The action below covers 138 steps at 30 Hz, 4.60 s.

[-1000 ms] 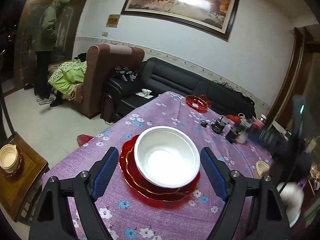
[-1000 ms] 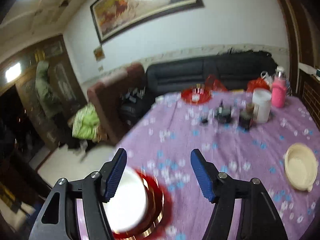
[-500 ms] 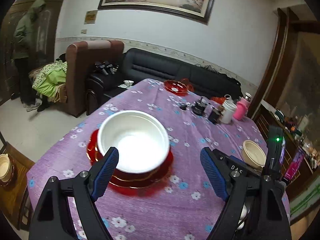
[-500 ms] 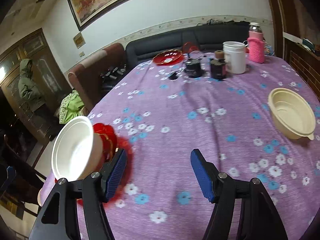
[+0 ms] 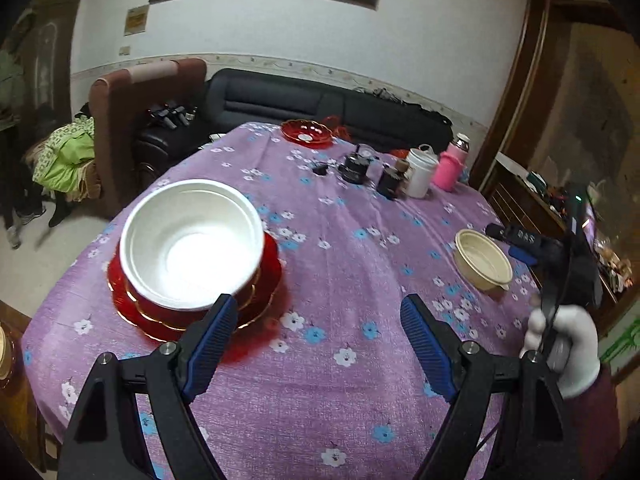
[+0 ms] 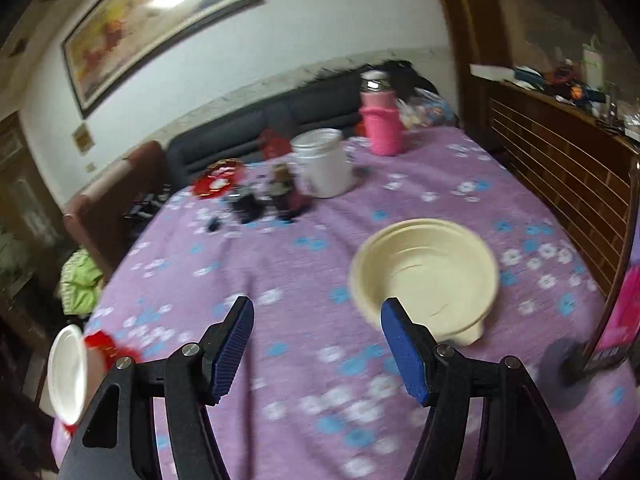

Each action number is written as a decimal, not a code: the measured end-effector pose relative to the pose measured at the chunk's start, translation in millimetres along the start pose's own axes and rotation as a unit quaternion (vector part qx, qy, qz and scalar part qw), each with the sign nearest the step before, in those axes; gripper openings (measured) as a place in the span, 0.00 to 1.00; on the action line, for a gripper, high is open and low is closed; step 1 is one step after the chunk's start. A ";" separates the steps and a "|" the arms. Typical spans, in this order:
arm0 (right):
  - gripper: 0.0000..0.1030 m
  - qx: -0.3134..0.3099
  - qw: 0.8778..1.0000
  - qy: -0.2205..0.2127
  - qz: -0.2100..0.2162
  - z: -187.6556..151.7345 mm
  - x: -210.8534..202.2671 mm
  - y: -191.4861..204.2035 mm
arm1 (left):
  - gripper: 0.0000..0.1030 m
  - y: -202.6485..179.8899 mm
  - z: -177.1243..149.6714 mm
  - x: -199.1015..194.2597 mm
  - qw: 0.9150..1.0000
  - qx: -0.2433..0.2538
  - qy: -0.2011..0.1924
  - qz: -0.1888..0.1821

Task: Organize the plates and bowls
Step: 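Move the right gripper toward the beige plastic bowl, then close the right gripper on the rim of the beige plastic bowl, then lift the beige bowl with the right gripper while the left gripper grips it, then carry the beige bowl over the stack and lower it into the white bowls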

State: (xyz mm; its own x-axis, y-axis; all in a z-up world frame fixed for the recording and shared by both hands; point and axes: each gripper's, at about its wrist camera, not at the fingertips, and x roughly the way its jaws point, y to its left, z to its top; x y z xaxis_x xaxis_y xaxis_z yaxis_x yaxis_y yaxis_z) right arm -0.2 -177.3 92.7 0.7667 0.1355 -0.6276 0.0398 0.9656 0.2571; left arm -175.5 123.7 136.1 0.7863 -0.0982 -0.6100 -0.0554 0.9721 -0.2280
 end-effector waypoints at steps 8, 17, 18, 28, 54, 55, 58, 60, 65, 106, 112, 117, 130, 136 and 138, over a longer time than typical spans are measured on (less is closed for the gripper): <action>0.42 -0.033 0.993 0.092 -0.060 14.0 85.3 -17.4 | 0.81 10.7 0.9 4.6 1.000 -0.013 0.009 0.012; 0.13 0.026 0.994 0.109 0.013 13.9 93.7 -30.5 | 0.81 19.8 1.0 16.5 0.999 -0.030 0.028 0.011; 0.13 0.026 0.994 0.100 0.020 13.6 85.0 -29.5 | 0.81 18.0 1.6 18.3 0.999 -0.028 0.030 0.009; 0.12 0.039 0.982 0.108 0.149 8.7 50.7 -1.3 | 0.81 10.1 -4.2 27.4 0.999 -0.019 0.043 0.003; 0.13 0.036 0.998 0.012 0.053 -27.9 39.2 -13.7 | 0.81 -26.2 -0.7 50.8 0.997 0.022 0.073 -0.014; 0.13 0.037 0.998 0.008 0.051 -28.4 38.5 -21.7 | 0.81 -28.8 2.1 54.1 0.997 0.022 0.076 -0.026; 0.13 0.044 0.998 -0.001 0.052 -30.8 41.2 -33.0 | 0.78 -41.2 14.3 72.8 0.994 0.020 0.089 -0.060; 0.13 0.049 0.997 0.003 0.064 -32.3 45.9 -40.4 | 0.78 -50.0 23.7 91.4 0.993 0.012 0.099 -0.066; 0.14 0.064 0.994 0.024 0.085 -35.3 54.5 -51.9 | 0.78 -67.9 41.5 146.7 0.988 -0.014 0.135 -0.073; 0.15 0.079 0.991 0.076 0.082 -50.3 75.2 -55.5 | 0.18 -137.6 23.5 241.2 0.977 0.091 0.192 -0.021; 0.15 0.066 0.986 0.050 0.142 -51.2 62.9 -41.8 | 0.18 -131.9 30.7 196.2 0.985 0.123 0.123 0.012; 0.15 0.059 0.978 0.044 0.197 -52.1 53.1 -22.9 | 0.19 -119.4 34.6 161.1 0.987 0.135 0.079 0.036; 0.16 -0.004 0.965 0.063 0.254 -53.9 26.6 93.7 | 0.19 -24.8 56.4 82.3 0.993 0.075 0.024 0.089; 0.16 -0.068 0.957 0.077 0.270 -56.0 18.0 174.6 | 0.19 47.2 67.0 57.1 0.992 0.016 0.014 0.125; 0.16 -0.087 0.955 0.089 0.271 -61.0 21.6 201.1 | 0.19 73.7 66.0 54.4 0.990 -0.012 0.018 0.137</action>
State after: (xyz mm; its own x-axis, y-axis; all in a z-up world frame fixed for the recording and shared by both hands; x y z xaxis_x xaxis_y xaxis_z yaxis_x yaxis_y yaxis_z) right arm -14.7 33.4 86.0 0.5235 0.6462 -0.5554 -0.4508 0.7632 0.4630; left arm -96.2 204.1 136.2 0.7171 0.1611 -0.6781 -0.2786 0.9581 -0.0671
